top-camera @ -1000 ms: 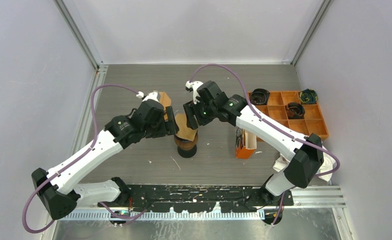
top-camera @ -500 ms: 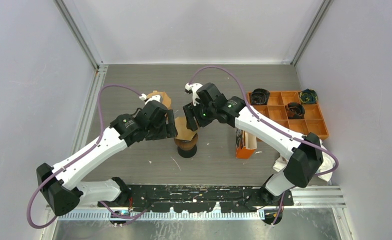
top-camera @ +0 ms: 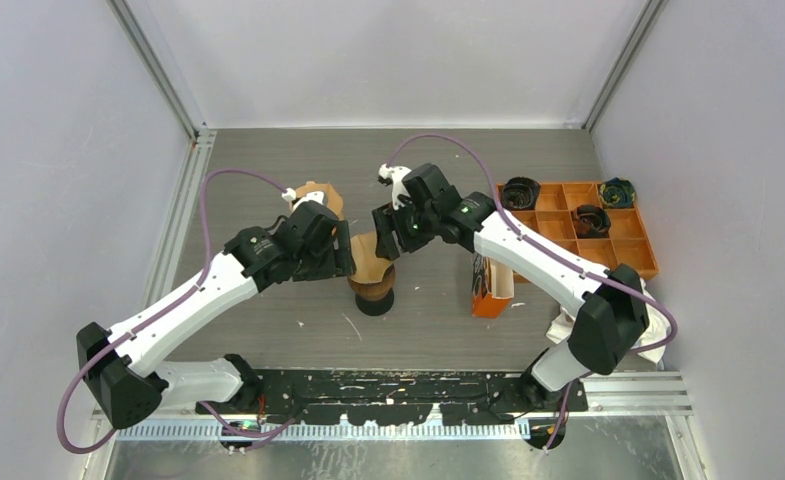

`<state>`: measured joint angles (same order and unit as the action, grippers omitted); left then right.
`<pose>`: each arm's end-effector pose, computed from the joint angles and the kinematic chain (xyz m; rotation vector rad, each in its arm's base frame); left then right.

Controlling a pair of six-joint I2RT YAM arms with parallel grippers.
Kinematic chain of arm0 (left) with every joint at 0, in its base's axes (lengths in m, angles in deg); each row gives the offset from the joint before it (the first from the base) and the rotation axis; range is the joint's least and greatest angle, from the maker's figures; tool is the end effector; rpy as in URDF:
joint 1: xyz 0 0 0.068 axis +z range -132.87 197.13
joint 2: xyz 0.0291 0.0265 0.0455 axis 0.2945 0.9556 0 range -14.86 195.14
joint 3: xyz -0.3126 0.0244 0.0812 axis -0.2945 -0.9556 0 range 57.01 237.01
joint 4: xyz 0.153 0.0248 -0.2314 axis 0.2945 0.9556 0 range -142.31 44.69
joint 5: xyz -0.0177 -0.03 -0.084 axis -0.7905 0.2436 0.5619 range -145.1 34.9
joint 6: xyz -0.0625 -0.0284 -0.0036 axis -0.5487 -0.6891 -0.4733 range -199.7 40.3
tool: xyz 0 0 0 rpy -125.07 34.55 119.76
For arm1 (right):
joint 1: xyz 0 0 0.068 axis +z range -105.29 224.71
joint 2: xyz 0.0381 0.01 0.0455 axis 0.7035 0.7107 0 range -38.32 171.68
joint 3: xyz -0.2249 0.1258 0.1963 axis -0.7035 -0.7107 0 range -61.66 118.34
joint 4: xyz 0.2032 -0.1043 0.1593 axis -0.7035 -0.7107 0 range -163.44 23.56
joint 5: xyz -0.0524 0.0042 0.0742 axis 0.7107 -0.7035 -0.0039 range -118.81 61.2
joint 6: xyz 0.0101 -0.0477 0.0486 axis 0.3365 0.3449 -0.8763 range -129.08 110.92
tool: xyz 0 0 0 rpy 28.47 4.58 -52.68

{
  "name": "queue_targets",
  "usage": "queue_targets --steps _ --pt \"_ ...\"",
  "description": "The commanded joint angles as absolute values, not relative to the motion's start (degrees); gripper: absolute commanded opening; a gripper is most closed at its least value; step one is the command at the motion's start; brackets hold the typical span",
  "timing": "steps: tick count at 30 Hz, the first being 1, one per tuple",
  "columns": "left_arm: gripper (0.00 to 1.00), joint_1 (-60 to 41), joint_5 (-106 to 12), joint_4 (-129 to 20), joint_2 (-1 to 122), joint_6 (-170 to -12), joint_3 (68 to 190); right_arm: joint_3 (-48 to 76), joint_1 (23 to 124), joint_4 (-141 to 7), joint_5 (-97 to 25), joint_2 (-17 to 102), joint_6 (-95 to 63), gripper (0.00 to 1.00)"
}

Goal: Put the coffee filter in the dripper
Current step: Place the coffee filter in the coffee dripper.

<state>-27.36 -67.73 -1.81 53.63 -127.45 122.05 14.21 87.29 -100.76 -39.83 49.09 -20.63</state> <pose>0.1839 -0.1635 0.3484 -0.1625 2.5197 -0.3983 0.2616 0.2549 0.3435 -0.7501 2.3425 0.6646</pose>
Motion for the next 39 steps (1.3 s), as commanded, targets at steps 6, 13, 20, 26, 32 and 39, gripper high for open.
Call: queue_targets --steps 6,13,20,26,32,39 --pt "0.75 -27.1 -68.2 -1.1 53.7 -126.8 123.6 13.3 84.8 -95.8 -46.2 44.7 -22.3 0.67" --pt "0.78 -27.0 -68.1 -2.3 53.0 -127.5 123.5 12.3 83.8 -93.8 -48.8 43.9 -22.9 0.67" --pt "0.81 -27.0 -68.5 -3.5 51.7 -128.9 122.6 11.4 83.5 -92.7 -49.8 43.7 -23.4 0.67" --pt "0.82 -26.9 -68.4 -4.8 50.2 -130.4 121.3 11.0 83.3 -92.5 -50.1 43.4 -23.7 0.67" --pt "0.83 -26.9 -68.2 -6.5 49.8 -130.9 120.7 10.4 83.1 -92.1 -50.1 43.4 -23.8 0.67" --pt "0.83 -27.0 -67.8 -8.9 48.0 -132.2 119.0 9.2 82.7 -91.4 -50.3 43.2 -24.2 0.67"
